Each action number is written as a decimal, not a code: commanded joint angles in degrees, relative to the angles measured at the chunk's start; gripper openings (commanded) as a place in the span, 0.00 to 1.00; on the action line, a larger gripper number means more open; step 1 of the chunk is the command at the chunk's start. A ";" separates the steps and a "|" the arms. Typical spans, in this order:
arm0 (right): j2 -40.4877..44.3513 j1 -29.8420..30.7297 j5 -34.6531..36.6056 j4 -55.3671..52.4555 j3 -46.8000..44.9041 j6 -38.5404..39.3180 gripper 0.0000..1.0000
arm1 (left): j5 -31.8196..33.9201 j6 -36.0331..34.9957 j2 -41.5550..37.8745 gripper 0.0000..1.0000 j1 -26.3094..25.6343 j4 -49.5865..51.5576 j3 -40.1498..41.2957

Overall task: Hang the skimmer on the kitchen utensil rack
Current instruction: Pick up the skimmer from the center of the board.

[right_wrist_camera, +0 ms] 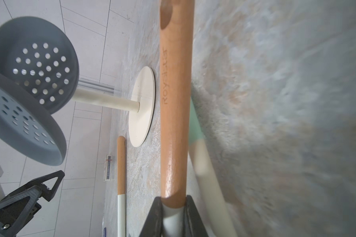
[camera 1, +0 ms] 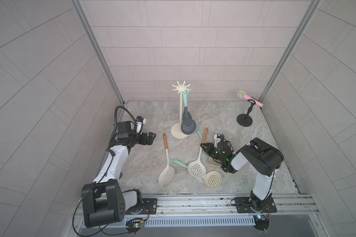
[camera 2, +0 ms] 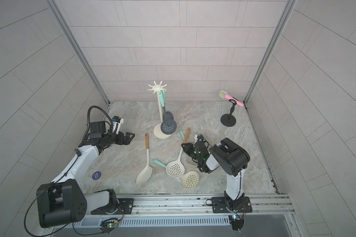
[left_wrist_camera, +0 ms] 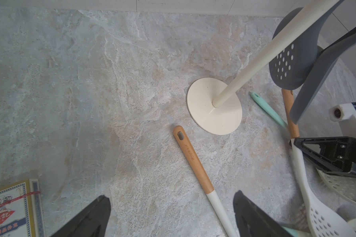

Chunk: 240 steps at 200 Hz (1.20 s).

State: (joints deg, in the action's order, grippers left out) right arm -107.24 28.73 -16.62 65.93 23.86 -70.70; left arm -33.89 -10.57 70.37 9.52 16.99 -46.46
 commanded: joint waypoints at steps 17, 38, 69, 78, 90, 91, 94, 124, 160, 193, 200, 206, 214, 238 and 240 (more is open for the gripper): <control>1.27 -1.39 -5.11 1.73 -2.42 -1.31 0.00 | -0.88 -1.52 -0.60 1.00 0.61 -0.21 0.31; 5.29 -1.35 -6.30 -0.15 -2.25 0.41 0.00 | -0.90 -1.64 -0.67 1.00 0.71 -0.12 0.40; 18.66 -1.27 -4.03 -15.84 -1.63 7.50 0.00 | -0.93 -1.69 -0.25 1.00 0.69 -0.03 0.31; 24.33 -1.11 -2.56 -24.22 -0.60 11.10 0.00 | -0.87 -1.74 -0.23 1.00 0.73 -0.02 0.31; 32.03 -0.71 0.65 -36.89 1.83 16.99 0.00 | -0.87 -1.85 -0.07 1.00 0.71 -0.03 0.31; 32.76 -0.66 0.95 -38.01 2.08 17.48 0.00 | -0.85 -1.84 -0.06 1.00 0.74 -0.03 0.31; 34.65 -0.37 1.84 -41.06 2.79 18.84 0.00 | -0.88 -1.84 -0.06 1.00 0.75 -0.03 0.31; 48.41 0.28 8.29 -59.22 7.74 26.70 0.00 | -0.39 -2.02 0.44 1.00 0.77 -0.03 0.20; 55.71 0.95 9.97 -67.58 12.47 31.51 0.00 | 0.31 -2.35 1.04 1.00 0.84 0.58 -0.19; 55.30 4.59 8.92 -69.89 18.85 35.01 0.00 | 0.12 -2.42 1.24 1.00 0.98 0.49 -0.17; 54.55 5.57 8.51 -69.71 20.09 35.54 0.00 | 0.22 -2.38 1.18 1.00 0.95 0.50 -0.30; 53.71 6.35 7.85 -69.64 21.14 35.98 0.00 | 0.31 -2.40 1.18 1.00 0.97 0.58 -0.43; 52.63 7.34 6.70 -69.25 22.37 36.58 0.00 | 0.47 -2.41 1.16 1.00 0.98 0.78 -0.52; 49.62 9.76 5.03 -67.46 25.42 37.80 0.00 | 0.93 -2.36 0.71 1.00 1.12 0.94 -0.57; 49.33 9.87 4.96 -67.35 25.64 37.88 0.00 | 0.89 -2.35 0.68 1.00 1.16 0.94 -0.56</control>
State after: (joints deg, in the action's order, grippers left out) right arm -55.96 36.75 -9.72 -2.83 46.33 -35.64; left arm -33.26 -11.53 71.09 10.13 17.41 -46.46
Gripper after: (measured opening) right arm 0.167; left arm 0.997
